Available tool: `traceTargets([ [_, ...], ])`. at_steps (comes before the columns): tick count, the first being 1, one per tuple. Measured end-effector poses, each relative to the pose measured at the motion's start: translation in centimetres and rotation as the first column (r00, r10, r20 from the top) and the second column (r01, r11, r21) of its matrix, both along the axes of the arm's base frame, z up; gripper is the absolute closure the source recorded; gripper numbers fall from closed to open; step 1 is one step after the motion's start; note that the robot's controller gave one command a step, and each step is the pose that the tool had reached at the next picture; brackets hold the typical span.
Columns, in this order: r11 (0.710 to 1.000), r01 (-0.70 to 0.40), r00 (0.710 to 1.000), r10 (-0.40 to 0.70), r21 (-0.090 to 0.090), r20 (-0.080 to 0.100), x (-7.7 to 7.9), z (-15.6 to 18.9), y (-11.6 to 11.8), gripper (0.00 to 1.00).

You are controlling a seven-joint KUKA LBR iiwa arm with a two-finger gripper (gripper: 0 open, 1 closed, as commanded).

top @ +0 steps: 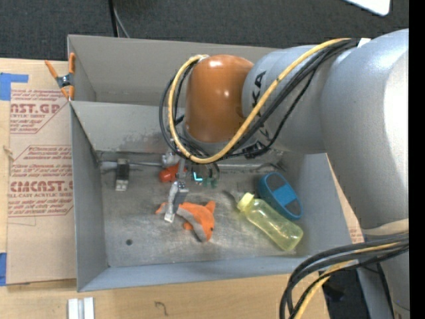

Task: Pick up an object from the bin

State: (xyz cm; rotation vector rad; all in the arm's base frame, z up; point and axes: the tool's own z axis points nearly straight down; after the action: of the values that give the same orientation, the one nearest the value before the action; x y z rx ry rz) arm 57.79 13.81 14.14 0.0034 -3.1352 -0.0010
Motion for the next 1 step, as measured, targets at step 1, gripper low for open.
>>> traceTargets([
  [1,1.000,0.002,1.000,-0.002,0.001,0.008,0.22,0.45,-0.08,1.00],
])
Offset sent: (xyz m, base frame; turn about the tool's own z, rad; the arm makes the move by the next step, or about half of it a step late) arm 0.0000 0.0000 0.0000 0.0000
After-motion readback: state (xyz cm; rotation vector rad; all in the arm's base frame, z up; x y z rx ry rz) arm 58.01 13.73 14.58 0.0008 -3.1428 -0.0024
